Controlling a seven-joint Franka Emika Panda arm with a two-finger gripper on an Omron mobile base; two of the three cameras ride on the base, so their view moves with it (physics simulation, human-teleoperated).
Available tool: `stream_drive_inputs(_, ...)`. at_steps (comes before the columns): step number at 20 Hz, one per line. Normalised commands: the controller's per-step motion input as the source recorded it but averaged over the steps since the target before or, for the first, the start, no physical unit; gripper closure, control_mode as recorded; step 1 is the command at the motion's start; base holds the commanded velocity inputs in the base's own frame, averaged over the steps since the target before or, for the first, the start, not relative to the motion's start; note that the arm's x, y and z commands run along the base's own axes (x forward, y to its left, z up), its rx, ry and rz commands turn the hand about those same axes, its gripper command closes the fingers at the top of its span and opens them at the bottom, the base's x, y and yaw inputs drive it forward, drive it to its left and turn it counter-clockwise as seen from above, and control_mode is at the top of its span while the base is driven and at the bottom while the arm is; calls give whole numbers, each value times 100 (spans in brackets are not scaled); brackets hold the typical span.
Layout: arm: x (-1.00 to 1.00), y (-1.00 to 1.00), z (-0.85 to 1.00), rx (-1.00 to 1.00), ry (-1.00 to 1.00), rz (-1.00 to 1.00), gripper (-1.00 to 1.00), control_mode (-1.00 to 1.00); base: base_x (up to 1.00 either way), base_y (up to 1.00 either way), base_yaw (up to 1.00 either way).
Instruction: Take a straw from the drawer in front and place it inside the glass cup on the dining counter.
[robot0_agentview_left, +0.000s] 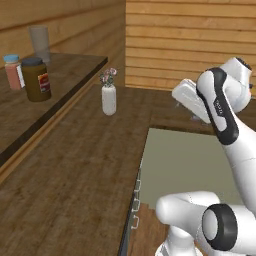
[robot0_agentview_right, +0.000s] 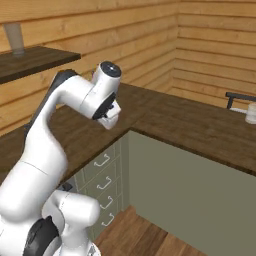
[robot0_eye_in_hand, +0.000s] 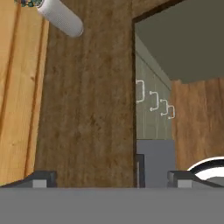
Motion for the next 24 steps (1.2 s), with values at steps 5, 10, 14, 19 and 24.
stream_drive_inputs(5,31,-66,-37,43,1,-7,-100,-100,0,0,0)
stream_drive_inputs(10,40,-50,-63,37,3,-5,-100,-100,0,0,0)
stream_drive_inputs(14,42,-37,-73,34,5,-3,-100,-100,0,0,0)
stream_drive_inputs(19,28,-9,-80,29,0,-3,-100,-100,0,0,0)
stream_drive_inputs(24,36,1,-88,20,0,-1,-100,-100,0,0,0)
